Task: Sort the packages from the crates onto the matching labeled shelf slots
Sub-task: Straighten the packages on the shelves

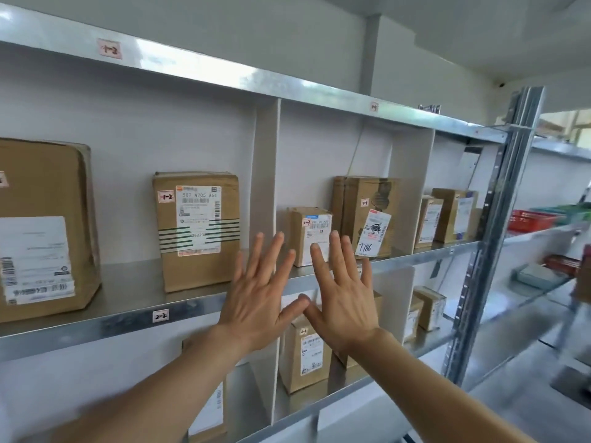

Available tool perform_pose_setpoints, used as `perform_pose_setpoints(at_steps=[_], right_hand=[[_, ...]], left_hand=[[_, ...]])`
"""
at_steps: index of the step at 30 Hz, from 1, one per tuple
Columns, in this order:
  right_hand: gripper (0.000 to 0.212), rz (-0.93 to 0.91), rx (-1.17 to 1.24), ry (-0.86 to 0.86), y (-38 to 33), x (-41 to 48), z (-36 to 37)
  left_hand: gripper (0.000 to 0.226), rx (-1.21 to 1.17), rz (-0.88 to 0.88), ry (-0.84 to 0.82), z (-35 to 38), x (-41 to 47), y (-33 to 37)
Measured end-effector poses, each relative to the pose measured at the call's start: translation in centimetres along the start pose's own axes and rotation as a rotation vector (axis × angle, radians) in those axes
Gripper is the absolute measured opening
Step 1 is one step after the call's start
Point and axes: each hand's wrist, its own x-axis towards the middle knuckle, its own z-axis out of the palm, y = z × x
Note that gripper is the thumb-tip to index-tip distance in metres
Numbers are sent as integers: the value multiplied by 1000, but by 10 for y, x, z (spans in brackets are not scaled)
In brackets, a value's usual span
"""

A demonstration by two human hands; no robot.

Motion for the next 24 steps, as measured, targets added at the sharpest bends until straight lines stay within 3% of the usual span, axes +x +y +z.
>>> perform_pose_setpoints(at_steps=[14, 24], right_hand=[[85, 230, -145, -76, 77, -6, 2], [85, 278, -162, -95, 125, -1, 27]], left_hand=[[82, -152, 141, 31, 65, 76, 38], [80, -201, 199, 30, 107, 114, 57]])
